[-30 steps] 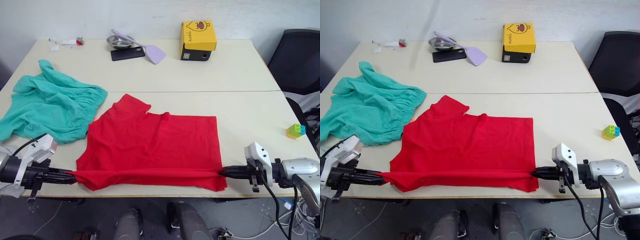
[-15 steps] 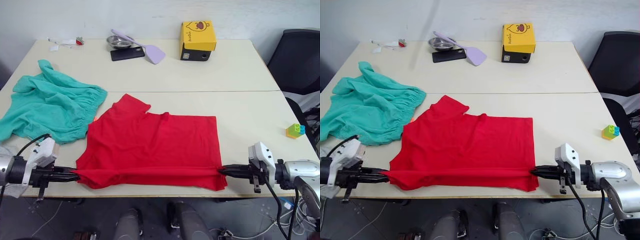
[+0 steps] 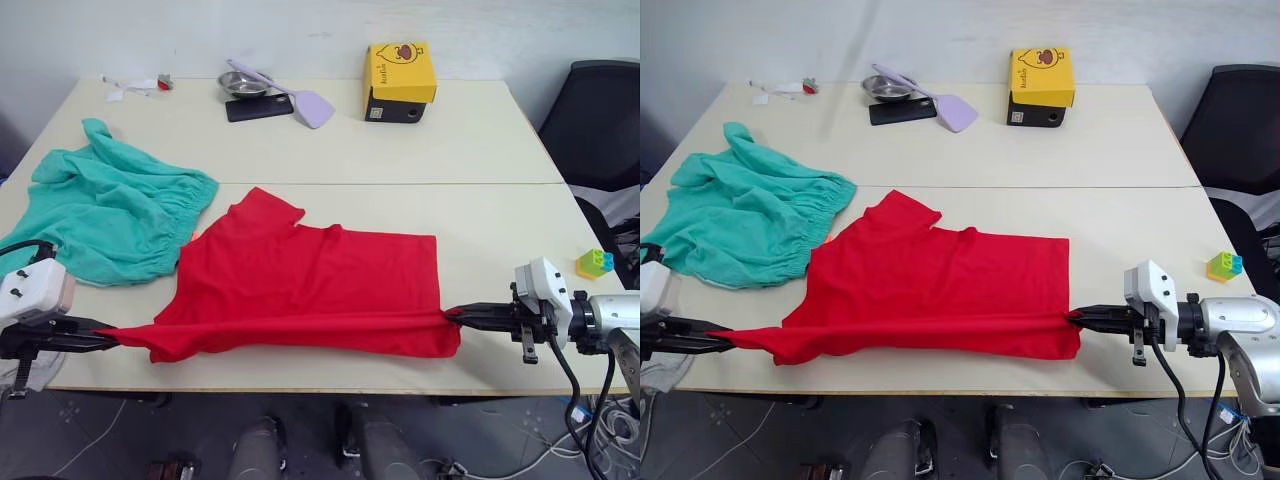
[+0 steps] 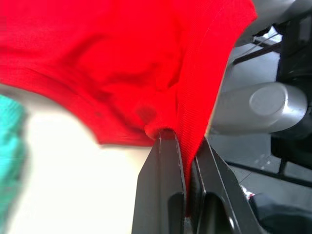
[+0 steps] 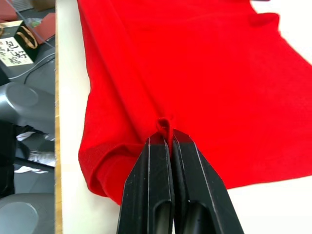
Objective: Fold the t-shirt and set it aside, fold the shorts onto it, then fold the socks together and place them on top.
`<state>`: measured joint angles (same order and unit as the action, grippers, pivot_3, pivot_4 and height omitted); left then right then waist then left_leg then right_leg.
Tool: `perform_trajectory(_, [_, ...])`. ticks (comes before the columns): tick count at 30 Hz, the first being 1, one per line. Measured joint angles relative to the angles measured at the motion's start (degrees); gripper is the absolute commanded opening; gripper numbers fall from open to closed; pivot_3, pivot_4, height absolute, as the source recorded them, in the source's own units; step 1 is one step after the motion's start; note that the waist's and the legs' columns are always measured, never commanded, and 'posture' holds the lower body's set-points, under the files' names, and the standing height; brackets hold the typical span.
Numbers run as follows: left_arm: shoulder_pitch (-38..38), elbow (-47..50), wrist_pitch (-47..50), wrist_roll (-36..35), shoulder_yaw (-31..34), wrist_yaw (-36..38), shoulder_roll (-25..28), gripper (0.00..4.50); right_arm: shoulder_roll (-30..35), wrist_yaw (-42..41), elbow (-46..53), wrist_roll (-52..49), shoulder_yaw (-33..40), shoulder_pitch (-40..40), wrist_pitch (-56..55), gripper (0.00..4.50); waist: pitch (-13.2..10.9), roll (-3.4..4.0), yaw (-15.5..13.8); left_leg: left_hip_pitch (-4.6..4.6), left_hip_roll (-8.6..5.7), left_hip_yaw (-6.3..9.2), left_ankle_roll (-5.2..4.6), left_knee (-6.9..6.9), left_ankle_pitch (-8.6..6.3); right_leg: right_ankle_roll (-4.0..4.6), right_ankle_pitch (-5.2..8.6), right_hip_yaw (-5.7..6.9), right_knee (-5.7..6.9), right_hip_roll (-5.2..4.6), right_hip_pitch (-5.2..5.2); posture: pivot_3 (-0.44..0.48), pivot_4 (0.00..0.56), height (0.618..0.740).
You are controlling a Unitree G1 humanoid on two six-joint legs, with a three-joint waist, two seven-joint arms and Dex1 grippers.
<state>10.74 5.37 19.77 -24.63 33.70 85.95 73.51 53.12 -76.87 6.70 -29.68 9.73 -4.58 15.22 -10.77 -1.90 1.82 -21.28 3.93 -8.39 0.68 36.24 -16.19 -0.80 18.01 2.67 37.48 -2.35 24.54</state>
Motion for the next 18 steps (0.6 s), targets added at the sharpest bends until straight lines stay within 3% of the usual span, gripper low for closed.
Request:
perform_trajectory(5, [-0.88,-1.14,1.33,-0.75,-0.85,0.05,1.33,0.03,0.00,0.07,-0.22,0.00,-0.47,-1.29,0.94,0.00,-0.01,0.02,0.32,0.03,0.00,-0.03,0.02,-0.04,-0.01,-0.02,0.01,-0.01,0.00,0.02,0.01,0.000,0.150,0.740])
perform_trajectory(9, [0.17,-1.18,0.01,0.16,-5.02,0.02,0.52,0.03,0.00,0.21,0.35,0.00,-0.82,1.34,2.44,0.00,-0.01,0.02,0.08,0.03,0.00,-0.02,0.02,-0.02,-0.01,-0.02,0.02,0.00,0.01,0.02,0.00,0.000,0.150,0.740])
perform_trajectory(14, [9.93,0.57,-0.70,1.62,-4.46,0.13,0.27,0.03,1.23,-0.39,5.38,-0.84,-0.52,8.60,4.70,0.00,-0.01,0.02,0.25,0.03,0.00,-0.03,0.03,-0.03,-0.02,-0.02,0.02,-0.03,0.01,0.00,0.01,0.000,0.150,0.740])
perform_trajectory(18, [18.05,5.62,4.58,0.15,-0.92,0.14,0.35,0.03,3.26,-0.94,8.96,-1.63,0.80,12.54,6.13,0.00,0.00,-0.06,0.14,0.07,0.01,0.02,0.00,0.04,-0.01,-0.02,0.02,-0.01,0.01,0.00,-0.04,0.000,0.150,0.740])
